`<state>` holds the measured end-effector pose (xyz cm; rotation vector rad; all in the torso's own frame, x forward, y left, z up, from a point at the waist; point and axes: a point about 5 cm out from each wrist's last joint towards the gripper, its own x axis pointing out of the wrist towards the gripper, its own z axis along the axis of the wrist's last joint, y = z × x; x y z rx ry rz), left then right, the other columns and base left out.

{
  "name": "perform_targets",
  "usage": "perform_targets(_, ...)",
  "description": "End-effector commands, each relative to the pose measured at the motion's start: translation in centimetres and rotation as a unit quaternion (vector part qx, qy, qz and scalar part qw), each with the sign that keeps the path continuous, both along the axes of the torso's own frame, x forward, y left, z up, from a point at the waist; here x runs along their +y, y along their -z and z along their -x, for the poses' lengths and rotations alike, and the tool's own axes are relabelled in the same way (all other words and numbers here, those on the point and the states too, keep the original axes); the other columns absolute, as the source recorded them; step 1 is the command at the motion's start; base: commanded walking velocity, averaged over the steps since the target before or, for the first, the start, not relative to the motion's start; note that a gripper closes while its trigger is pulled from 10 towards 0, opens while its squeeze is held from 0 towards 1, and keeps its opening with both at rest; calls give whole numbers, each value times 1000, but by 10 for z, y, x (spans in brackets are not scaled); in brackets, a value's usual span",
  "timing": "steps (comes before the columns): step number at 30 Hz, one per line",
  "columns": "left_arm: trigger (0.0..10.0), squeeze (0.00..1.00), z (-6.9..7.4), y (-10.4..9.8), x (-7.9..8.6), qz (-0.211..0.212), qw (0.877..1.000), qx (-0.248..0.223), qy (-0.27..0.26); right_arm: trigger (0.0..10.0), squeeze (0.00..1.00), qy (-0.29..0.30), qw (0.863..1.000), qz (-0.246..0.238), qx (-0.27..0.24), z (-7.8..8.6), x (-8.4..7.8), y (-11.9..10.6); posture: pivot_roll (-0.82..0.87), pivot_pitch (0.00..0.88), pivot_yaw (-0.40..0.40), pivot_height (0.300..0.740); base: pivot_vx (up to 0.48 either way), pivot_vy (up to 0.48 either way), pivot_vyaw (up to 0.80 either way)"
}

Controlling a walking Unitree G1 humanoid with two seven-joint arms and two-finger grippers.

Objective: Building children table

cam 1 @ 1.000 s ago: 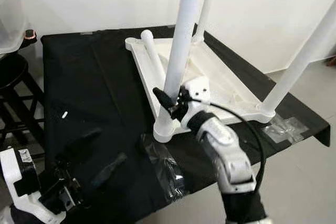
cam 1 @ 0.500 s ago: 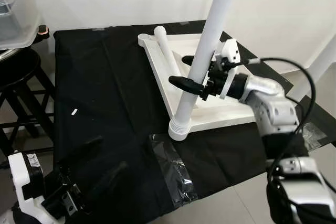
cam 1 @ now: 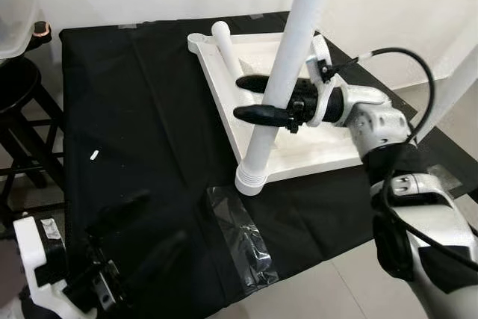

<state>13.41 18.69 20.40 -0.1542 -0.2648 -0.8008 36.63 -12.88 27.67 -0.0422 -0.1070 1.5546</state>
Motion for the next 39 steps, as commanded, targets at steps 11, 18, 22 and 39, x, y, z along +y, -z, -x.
perform_targets(11, 10000, 0, 3, -4, -4, -12, 1000, -6, 4, 0, 0, -27, 999, 32, -10, -1, -2, -4, 173, 158, -170, 740, 0, 0, 0)
perform_targets(18, 10000, 0, 1, -7, -3, -12, 1000, -17, 3, 0, 0, 47, 998, 26, -41, 3, -2, 20, 160, 157, -162, 740, 0, 0, 0)
perform_targets(22, 10000, 0, -1, -8, -1, -13, 1000, -19, 5, 0, 0, 265, 964, 21, 4, 18, 31, 70, 149, 157, -142, 740, 0, 0, 0)
perform_targets(39, 10000, 0, -17, -11, -5, -4, 999, -36, 23, 10000, 0, 515, 854, -29, 72, 36, 64, 99, 133, 108, -113, 740, 0, 0, 0)
